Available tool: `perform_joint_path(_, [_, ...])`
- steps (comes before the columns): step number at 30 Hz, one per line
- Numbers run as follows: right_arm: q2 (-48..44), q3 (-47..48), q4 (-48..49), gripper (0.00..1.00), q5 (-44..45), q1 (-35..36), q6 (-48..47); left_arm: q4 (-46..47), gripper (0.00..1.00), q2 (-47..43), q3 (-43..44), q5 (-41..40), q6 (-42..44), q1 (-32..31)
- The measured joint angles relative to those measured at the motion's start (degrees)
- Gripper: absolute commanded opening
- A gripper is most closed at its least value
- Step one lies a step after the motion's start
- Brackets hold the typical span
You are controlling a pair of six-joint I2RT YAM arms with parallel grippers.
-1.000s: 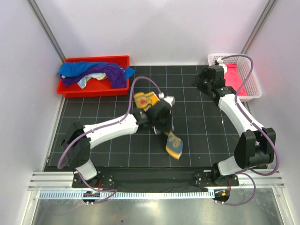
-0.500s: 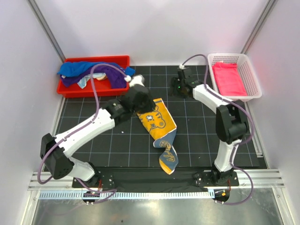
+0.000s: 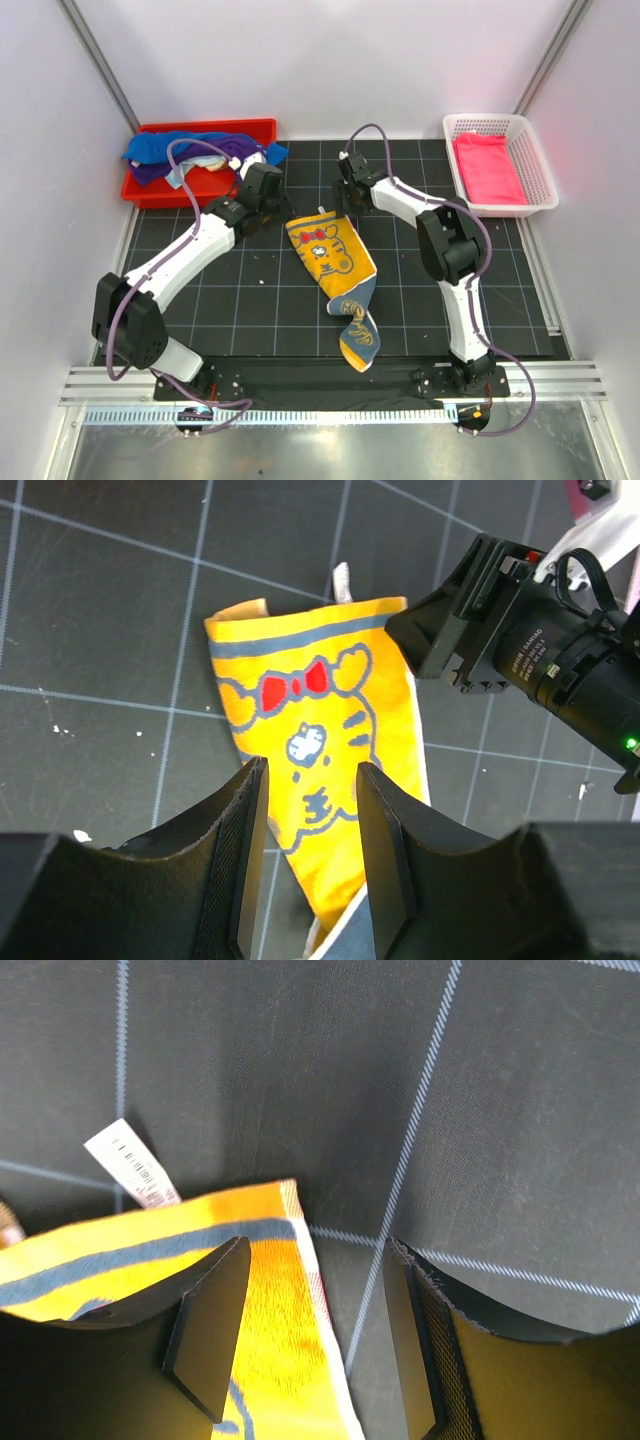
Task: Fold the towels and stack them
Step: Flatten out the crumpled towel
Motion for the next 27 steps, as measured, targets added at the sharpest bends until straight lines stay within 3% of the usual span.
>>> perform_joint_path(7, [3.1,3.7,-1.7,0.51,4.1,1.4,-1.2,1.6,0.43,1.7,-1.1,1.9,-0.1,1.7])
perform_joint_path(10, [3.6,4.5,-1.9,0.37,4.4,1.7,-1.3,2.2,0.43,2.0,-1.4,2.4,-0.1,2.3])
perform_joint_path(11, [3.8,4.8,-1.9,0.21,4.4,1.7,-1.4,2.3,0.43,2.1,-1.4,2.5,-0.2,2.5])
perform_joint_path(13, [4.1,5.3,-2.0,0.14,4.3,2.0,-1.4,2.6,0.43,2.3,-1.4,2.7,-0.2,2.9])
perform_joint_path(14, [4.2,5.4,-2.1,0.03,4.4,2.1,-1.4,2.6,0.43,2.4,-1.4,2.9,-0.3,3.2])
perform_joint_path(21, [3.0,4.3,-2.9,0.01,8.2,2.1,-1.4,3.9,0.47,3.8,-1.4,3.5,-0.5,5.2])
perform_joint_path(27, [-5.4,2.2,-7.5,0.01,12.4,1.0,-1.6,4.9,0.48,8.7,0.7,5.4,0.0,5.7])
